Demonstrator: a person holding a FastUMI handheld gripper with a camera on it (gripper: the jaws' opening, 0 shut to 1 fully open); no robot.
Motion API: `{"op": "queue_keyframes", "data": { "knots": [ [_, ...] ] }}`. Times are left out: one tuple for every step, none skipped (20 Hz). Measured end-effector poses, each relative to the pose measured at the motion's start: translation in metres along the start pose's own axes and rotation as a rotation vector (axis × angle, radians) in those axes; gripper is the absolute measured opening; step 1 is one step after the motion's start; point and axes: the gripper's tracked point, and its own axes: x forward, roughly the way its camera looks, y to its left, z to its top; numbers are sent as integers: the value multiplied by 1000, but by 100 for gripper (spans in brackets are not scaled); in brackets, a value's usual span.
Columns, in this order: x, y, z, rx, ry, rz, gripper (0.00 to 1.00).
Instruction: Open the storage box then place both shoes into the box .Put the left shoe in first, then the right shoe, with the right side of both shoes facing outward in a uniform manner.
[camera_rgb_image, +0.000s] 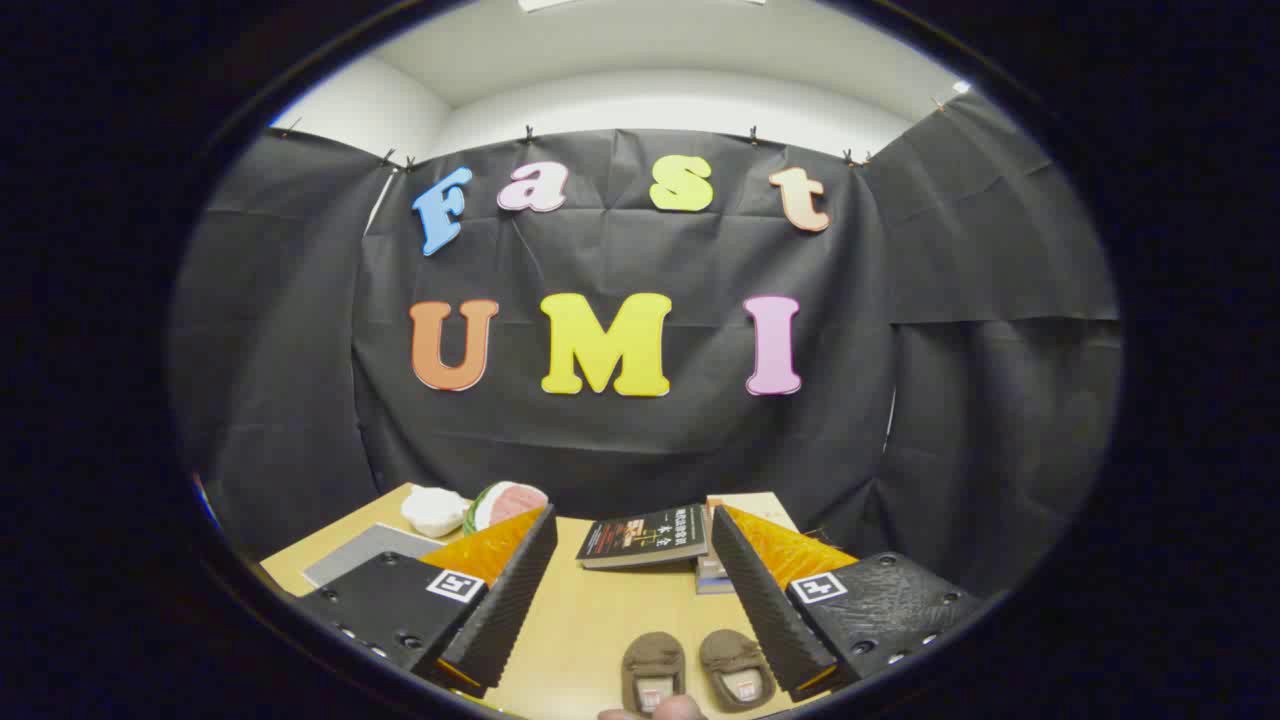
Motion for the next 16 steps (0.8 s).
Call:
{"op": "queue_keyframes", "data": {
  "knots": [
    [-2,0,1,2,-2,3,95],
    [-3,2,2,3,-4,6,95],
    [-3,2,2,4,-6,7,95],
    [-3,1,3,5,-8,7,95],
    [-4,0,5,5,-12,7,95],
    [-4,-1,7,3,-17,6,95],
    [-4,-1,9,2,-24,7,95],
    [-3,-2,11,2,-29,7,95],
    [-4,-4,11,4,-32,6,95],
    [-4,-4,11,9,-33,6,95],
    [-4,-5,10,11,-31,6,95],
    [-4,-6,10,11,-31,7,95],
    [-5,-7,10,11,-31,7,95],
    [-6,-8,10,12,-31,8,95],
    [-6,-8,10,12,-31,10,95],
    [-6,-8,11,11,-32,13,95]
  ]
}}
